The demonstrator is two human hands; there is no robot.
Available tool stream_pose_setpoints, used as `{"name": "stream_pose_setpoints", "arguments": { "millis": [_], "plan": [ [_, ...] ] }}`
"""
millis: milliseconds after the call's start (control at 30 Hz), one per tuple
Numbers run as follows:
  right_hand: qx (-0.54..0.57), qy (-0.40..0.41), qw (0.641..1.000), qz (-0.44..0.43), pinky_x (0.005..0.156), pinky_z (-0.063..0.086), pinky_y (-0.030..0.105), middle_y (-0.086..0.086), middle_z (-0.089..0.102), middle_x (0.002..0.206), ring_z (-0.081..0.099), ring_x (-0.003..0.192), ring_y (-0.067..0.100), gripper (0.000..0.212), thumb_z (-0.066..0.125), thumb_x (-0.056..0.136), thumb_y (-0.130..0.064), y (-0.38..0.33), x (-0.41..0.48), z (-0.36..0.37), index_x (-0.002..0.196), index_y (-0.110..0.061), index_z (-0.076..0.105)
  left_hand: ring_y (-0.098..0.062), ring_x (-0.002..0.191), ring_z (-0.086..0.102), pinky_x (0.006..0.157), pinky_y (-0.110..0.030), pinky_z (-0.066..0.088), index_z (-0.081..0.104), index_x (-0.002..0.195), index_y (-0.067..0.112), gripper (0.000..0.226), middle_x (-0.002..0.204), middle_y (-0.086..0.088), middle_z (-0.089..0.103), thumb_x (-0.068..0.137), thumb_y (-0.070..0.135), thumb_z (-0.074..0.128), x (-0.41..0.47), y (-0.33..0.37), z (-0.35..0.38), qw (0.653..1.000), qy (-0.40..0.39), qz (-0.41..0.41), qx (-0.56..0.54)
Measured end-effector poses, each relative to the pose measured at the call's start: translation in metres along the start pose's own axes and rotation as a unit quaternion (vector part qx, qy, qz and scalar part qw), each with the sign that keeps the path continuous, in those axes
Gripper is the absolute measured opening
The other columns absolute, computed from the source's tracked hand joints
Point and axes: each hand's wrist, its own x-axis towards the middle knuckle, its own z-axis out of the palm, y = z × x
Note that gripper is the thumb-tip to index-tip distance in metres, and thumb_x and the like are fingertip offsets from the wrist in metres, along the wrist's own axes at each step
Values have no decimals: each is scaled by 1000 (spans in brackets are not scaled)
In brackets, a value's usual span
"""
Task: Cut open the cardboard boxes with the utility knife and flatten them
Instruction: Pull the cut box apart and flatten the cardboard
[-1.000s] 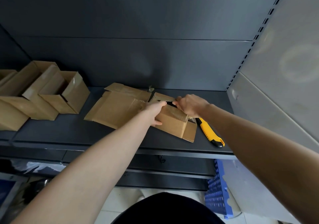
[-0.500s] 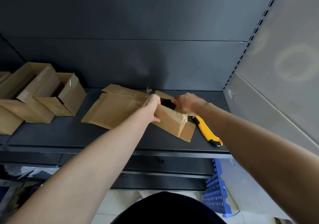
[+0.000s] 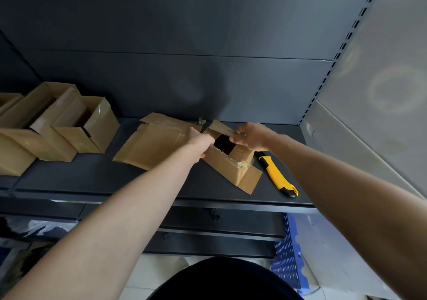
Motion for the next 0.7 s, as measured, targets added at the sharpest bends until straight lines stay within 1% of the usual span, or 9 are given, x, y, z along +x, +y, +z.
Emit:
{"name": "stream_pose_setpoints", "arguments": {
  "millis": [67, 100, 167, 200, 300, 367, 467, 600, 700],
  "plan": [
    [-14, -12, 1000, -1, 90, 48, 39, 7, 61, 121, 57, 106, 26, 54, 49, 92, -54, -4, -3, -2, 133, -18, 52, -23, 99, 56, 76, -29, 53, 43, 133, 4, 52, 128, -15, 51, 86, -3, 60, 4, 3, -4, 999, 23, 22, 35],
    [-30, -21, 999, -1, 92, 47, 39, 7, 59, 124, 55, 109, 26, 54, 51, 92, -50, -8, -5, -4, 137, -20, 47, -22, 94, 57, 75, -29, 54, 48, 126, 4, 45, 121, -15, 54, 84, -5, 62, 6, 3, -6, 999, 27, 30, 34],
    [-83, -42, 996, -10, 91, 46, 38, 8, 55, 130, 53, 115, 29, 57, 51, 94, -39, -20, -5, -8, 146, -22, 36, -16, 75, 56, 76, -30, 55, 53, 111, 5, 32, 104, -13, 56, 83, -6, 63, 4, 1, -5, 998, 32, 36, 28],
    [-104, -49, 993, -8, 88, 47, 37, 9, 54, 129, 53, 114, 29, 57, 51, 94, -35, -26, -3, -9, 146, -21, 35, -15, 71, 55, 81, -32, 55, 54, 110, 5, 32, 100, -12, 57, 83, -6, 63, 4, -1, -3, 998, 32, 35, 28],
    [-142, -29, 989, 17, 67, 44, 31, 7, 58, 103, 58, 91, 25, 41, 55, 92, -31, -46, 2, -14, 127, -11, 54, -23, 88, 61, 90, -38, 54, 54, 111, 8, 36, 105, -13, 59, 81, -7, 64, 1, -6, 6, 998, 35, 34, 29],
    [-176, 6, 984, 10, 63, 41, 30, 5, 55, 90, 55, 80, 24, 33, 57, 94, -34, -55, 2, -16, 113, -8, 61, -25, 92, 59, 91, -40, 53, 51, 106, 11, 33, 107, -13, 58, 81, -8, 62, -1, -6, 9, 998, 37, 38, 25],
    [-221, 23, 975, -18, 65, 44, 30, 5, 58, 90, 59, 82, 24, 33, 55, 96, -37, -63, 5, -15, 107, -7, 63, -25, 92, 56, 90, -38, 52, 45, 103, 14, 30, 107, -11, 55, 84, -4, 58, -2, -9, 12, 998, 37, 32, 35],
    [-286, -4, 958, -16, 66, 45, 30, 4, 54, 81, 56, 77, 23, 17, 52, 97, -15, -64, 12, -4, 103, -9, 66, -26, 95, 61, 84, -39, 54, 49, 104, 17, 30, 107, -12, 59, 82, -1, 60, -5, -9, 14, 998, 29, 36, 50],
    [-297, -11, 955, -12, 68, 46, 30, 6, 56, 86, 62, 89, 26, 16, 50, 97, -10, -61, 13, 1, 104, -8, 65, -27, 99, 61, 79, -34, 53, 53, 109, 13, 33, 108, -10, 58, 81, -2, 58, -4, -6, 14, 996, 21, 51, 70]
  ]
}}
